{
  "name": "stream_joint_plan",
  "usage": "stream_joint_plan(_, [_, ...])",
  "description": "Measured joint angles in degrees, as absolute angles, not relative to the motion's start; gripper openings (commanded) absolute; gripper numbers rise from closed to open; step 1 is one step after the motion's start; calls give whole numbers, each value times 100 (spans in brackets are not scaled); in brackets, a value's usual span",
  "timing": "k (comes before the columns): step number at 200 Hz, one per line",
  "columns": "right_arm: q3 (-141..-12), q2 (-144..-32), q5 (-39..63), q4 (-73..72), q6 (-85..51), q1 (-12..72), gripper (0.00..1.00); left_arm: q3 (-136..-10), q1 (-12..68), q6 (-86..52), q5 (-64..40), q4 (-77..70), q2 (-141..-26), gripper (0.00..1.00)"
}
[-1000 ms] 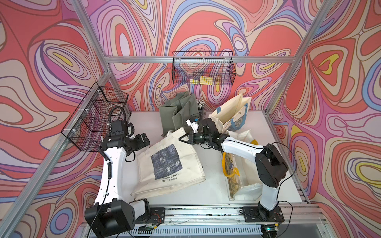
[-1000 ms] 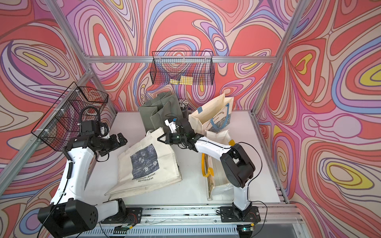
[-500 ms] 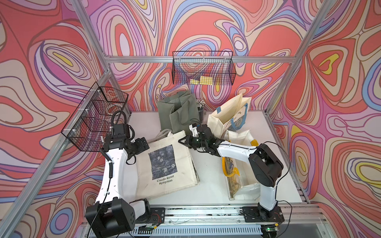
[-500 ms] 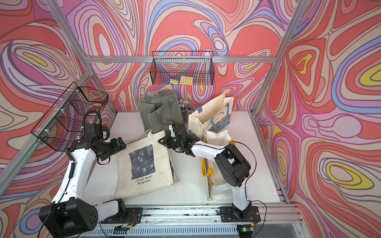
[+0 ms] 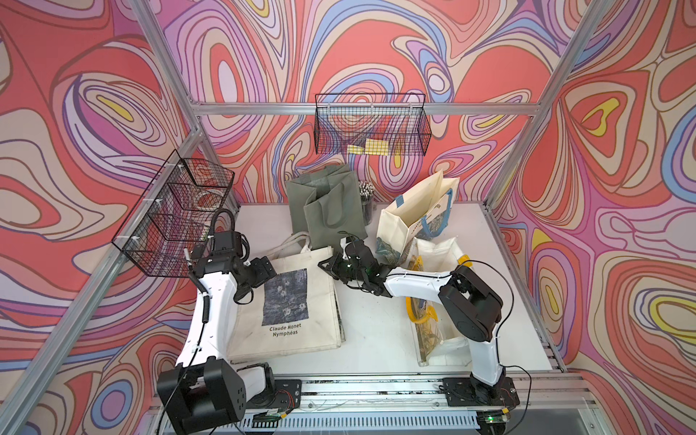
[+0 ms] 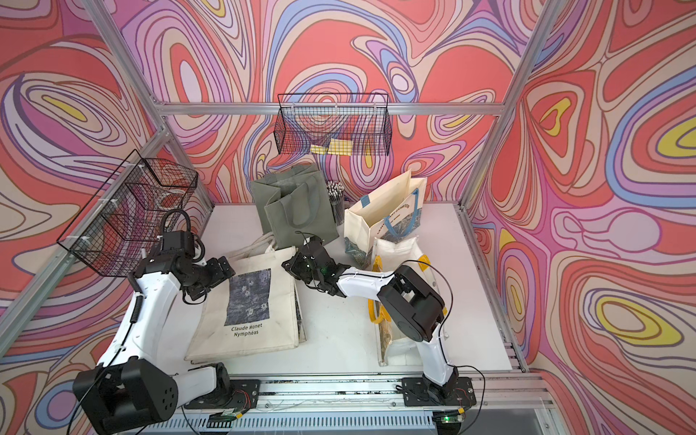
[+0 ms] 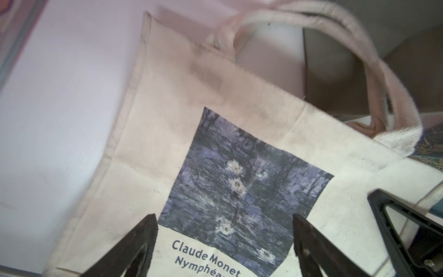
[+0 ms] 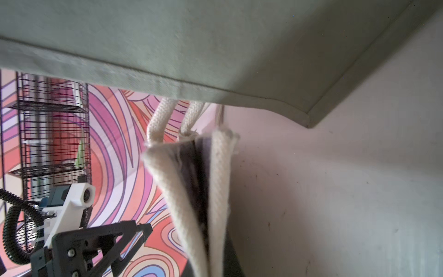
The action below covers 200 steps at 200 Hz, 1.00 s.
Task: Put away the canvas bag
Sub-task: Place the canvas bag at the center of the board.
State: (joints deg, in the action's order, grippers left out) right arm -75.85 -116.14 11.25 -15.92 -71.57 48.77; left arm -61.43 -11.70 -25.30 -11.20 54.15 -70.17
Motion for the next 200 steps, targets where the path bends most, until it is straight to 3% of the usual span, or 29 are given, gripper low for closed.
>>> stream_joint_plan(22, [-7710,-11653,1090,-1212,-7140,4908,37,-5857,-1063,-2687,-1258,5411,-7059,87])
stream_joint_plan(54, [-7948,-11653,1007,-598,-6984,4906,56,-5566,-1048,-3044,-1343,5330,-7109,87])
stream_joint_plan(103, [-8047,-11452,829,204,-6602,4831,61,-5089,-1044,-3586,-1245,5129,-7190,89])
stream_joint_plan(200, [-8154,-10586,95,965,-5277,4539,64,-5249,-1050,-3896,-388,4821,-8733,89])
